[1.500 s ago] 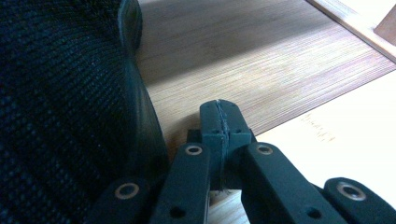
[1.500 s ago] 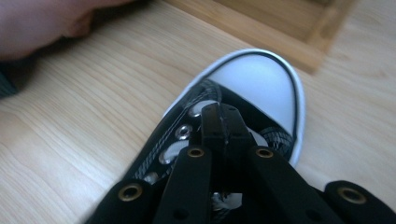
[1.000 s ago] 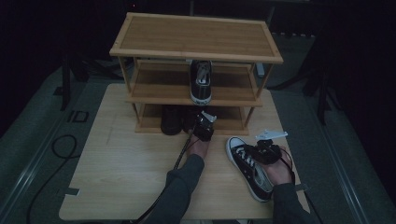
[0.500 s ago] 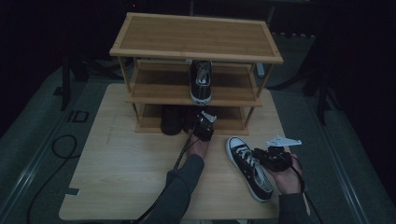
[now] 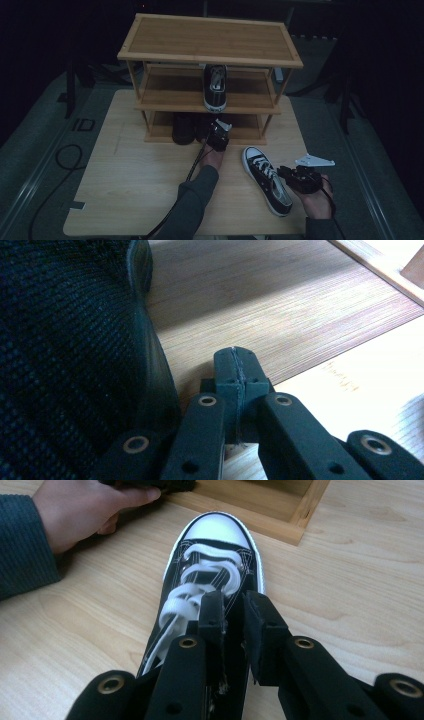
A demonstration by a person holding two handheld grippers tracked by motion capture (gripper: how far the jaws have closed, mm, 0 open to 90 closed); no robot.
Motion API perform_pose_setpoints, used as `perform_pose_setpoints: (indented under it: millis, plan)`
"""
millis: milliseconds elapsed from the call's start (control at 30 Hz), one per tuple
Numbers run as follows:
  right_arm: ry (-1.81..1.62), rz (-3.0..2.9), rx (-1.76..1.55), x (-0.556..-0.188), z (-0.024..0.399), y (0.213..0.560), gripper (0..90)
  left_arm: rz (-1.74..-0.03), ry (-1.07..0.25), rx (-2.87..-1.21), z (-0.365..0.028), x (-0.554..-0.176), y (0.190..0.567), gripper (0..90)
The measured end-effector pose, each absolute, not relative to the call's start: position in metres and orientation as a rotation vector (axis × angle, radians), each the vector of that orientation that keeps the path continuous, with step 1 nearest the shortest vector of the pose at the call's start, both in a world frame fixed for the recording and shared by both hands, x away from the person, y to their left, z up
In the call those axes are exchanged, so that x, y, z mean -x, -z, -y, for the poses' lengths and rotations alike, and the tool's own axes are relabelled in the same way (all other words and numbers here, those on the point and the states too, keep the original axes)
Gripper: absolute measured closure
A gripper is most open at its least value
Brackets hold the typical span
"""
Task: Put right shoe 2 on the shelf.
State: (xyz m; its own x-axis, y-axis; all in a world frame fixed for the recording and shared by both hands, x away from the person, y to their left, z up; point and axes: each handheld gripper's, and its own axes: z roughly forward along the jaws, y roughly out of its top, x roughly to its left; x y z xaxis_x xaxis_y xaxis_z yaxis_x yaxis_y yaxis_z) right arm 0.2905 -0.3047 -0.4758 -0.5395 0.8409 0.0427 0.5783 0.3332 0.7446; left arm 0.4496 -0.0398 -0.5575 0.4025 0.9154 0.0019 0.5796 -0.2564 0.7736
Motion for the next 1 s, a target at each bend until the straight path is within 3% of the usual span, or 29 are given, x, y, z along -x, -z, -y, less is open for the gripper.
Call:
perform_pose_setpoints:
  millis: [567,733,1000]
  plan:
    - [-1.043,-2.284,-1.236,-0.277,0.304,0.478,76.2,-1.278,-0.605,-1.949,0.040,-0.449,0.558,90.0]
    - [-0.949,-2.317,-1.233,-0.277,0.299,0.484,80.8,-1.278,-0.605,-1.949,0.040,-0.449,0.558,90.0]
    - [-0.848,-2.337,-1.250,-0.282,0.292,0.492,81.1,-1.278,-0.606,-1.949,0.040,-0.449,0.558,90.0]
